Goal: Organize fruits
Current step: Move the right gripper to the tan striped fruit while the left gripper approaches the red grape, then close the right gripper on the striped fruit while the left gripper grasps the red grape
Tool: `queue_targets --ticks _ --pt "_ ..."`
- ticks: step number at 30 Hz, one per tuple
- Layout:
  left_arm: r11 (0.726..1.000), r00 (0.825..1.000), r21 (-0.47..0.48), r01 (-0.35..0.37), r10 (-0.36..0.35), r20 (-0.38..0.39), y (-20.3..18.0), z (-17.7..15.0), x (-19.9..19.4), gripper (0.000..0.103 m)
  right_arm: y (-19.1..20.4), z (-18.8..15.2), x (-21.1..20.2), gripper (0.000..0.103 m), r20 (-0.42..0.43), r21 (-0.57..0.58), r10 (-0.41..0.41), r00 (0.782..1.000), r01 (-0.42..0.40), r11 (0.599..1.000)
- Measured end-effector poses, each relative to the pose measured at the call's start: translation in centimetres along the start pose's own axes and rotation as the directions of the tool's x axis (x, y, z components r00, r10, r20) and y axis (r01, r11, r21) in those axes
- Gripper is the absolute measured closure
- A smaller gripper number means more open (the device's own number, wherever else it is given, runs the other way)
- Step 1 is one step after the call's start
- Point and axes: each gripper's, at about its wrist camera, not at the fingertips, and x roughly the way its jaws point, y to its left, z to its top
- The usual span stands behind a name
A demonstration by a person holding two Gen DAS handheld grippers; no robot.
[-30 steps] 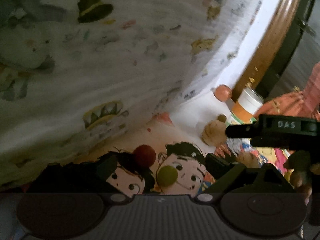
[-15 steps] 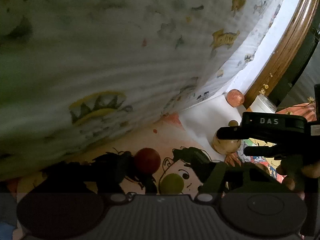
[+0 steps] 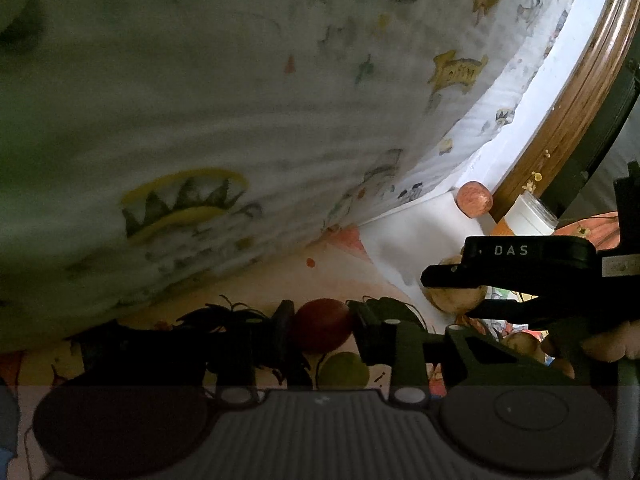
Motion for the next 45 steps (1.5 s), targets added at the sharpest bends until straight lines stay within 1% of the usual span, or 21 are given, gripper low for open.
queue_targets --ticks 4,6,7,12,16,20,26,33,39,45 --pt "1.000 1.000 0.004 0.004 -0.004 -0.001 -0.2 0.0 0.1 0.068 0.1 0.0 0.0 0.031 0.011 0.016 0.006 1.000 -0.006 1.000" --pt "1.000 1.000 0.009 0.003 -0.002 -0.001 -0.3 0.0 0.0 0.068 0.3 0.0 0.0 0.046 0.018 0.009 -0.008 1.000 0.008 1.000" --pt "1.000 1.000 0.006 0.003 -0.003 -0.002 -0.3 0.0 0.0 0.068 0.4 -0.1 0.0 0.046 0.022 0.008 -0.019 1.000 0.019 1.000" --pt "1.000 1.000 -0.001 0.008 -0.008 -0.006 -0.4 0.1 0.1 0.069 0.1 -0.4 -0.3 0.046 0.049 0.036 0.000 0.999 -0.001 0.999" --pt "1.000 1.000 0.000 0.013 -0.013 -0.007 -0.3 0.1 0.0 0.069 -0.3 -0.6 -0.5 0.047 0.071 0.057 0.041 0.997 -0.045 0.997" --pt "1.000 1.000 -0.002 0.020 -0.020 0.001 -0.2 0.2 -0.3 0.069 -0.4 -1.4 -1.4 0.047 0.111 0.062 0.095 0.989 -0.102 0.993" --pt "0.999 0.999 -0.001 0.050 -0.050 0.017 -0.4 0.2 -1.4 0.069 0.4 -2.7 -4.2 0.047 0.192 0.021 0.156 0.969 -0.163 0.986" --pt "0.996 0.995 -0.004 0.092 -0.091 0.043 -0.7 0.0 -3.4 0.069 0.5 -4.5 -8.4 0.047 0.286 -0.017 0.184 0.940 -0.187 0.982" --pt "0.992 0.990 0.018 0.123 -0.124 0.064 -1.7 -0.1 -5.4 0.069 -0.6 -6.6 -12.6 0.047 0.347 -0.027 0.177 0.921 -0.179 0.984" --pt "0.984 0.982 0.055 0.169 -0.172 0.071 -3.7 -1.0 -6.9 0.069 -2.5 -8.7 -16.1 0.047 0.382 -0.035 0.134 0.914 -0.130 0.991"
